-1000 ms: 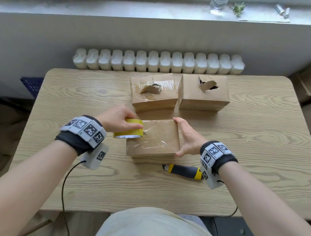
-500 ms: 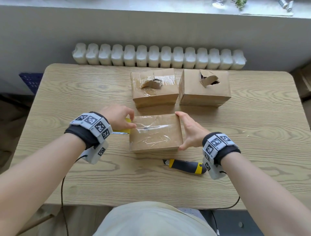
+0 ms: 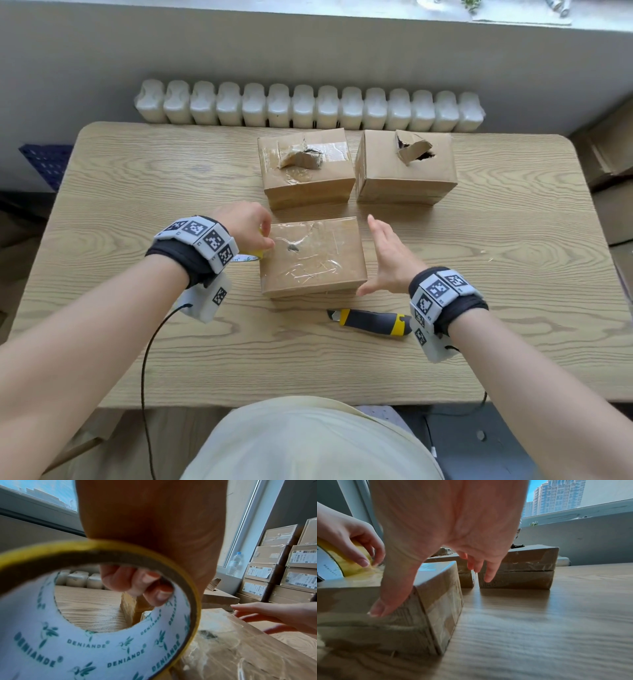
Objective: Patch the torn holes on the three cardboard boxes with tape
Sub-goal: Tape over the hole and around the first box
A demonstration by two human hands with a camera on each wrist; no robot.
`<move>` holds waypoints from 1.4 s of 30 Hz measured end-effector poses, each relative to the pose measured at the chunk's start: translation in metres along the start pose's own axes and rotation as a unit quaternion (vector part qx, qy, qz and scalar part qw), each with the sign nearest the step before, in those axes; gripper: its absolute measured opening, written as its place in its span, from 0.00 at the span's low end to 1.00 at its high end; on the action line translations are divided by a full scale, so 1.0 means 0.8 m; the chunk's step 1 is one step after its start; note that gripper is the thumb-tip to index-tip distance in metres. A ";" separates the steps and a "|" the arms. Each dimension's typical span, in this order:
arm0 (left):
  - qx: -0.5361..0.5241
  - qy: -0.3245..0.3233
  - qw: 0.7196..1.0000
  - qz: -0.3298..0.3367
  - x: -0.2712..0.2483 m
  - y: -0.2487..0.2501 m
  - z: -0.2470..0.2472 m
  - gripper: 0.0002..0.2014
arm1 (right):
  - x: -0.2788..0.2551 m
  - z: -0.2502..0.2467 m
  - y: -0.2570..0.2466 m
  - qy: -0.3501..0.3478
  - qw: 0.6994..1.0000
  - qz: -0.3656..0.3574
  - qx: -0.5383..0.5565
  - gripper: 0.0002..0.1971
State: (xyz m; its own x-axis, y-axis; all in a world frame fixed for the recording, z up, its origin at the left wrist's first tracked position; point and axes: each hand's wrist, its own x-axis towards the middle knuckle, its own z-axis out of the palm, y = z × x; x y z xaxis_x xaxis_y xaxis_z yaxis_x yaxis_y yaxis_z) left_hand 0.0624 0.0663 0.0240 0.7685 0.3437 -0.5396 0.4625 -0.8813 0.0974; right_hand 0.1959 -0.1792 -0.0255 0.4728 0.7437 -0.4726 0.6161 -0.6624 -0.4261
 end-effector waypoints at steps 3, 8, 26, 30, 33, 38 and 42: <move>-0.018 0.007 1.000 0.011 -0.002 -0.004 0.001 0.12 | -0.022 0.014 0.007 0.026 0.999 0.021 0.001 0.72; -0.040 0.014 0.999 0.028 -0.004 -0.012 0.005 0.13 | -0.049 0.043 0.020 0.000 0.999 0.050 0.006 0.58; -0.086 0.018 0.995 0.054 -0.006 -0.019 0.007 0.14 | -0.060 0.090 -0.011 -0.109 0.993 0.010 -0.040 0.23; -0.076 0.023 0.995 0.054 -0.010 -0.018 0.006 0.14 | -0.066 0.066 -0.037 -0.105 0.987 -0.011 0.123 0.17; -0.066 0.029 0.996 0.048 -0.010 -0.016 0.005 0.13 | -0.056 0.044 -0.063 -0.098 0.957 -0.015 0.273 0.10; -0.064 0.049 0.996 0.032 -0.007 -0.014 0.007 0.11 | -0.025 0.028 -0.112 -0.141 0.861 0.022 0.488 0.11; -0.068 0.063 0.995 0.023 -0.005 -0.012 0.010 0.09 | -0.001 0.034 -0.129 -0.155 0.840 0.059 0.517 0.17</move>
State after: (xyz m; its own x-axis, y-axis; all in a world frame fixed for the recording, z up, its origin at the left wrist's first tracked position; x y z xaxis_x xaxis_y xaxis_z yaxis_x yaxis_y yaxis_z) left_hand 0.0512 0.0708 0.0182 0.8360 0.3497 -0.4229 0.4746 -0.8476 0.2373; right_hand 0.1146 -0.1138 -0.0020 0.2068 0.7151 -0.6677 -0.3761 -0.5719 -0.7290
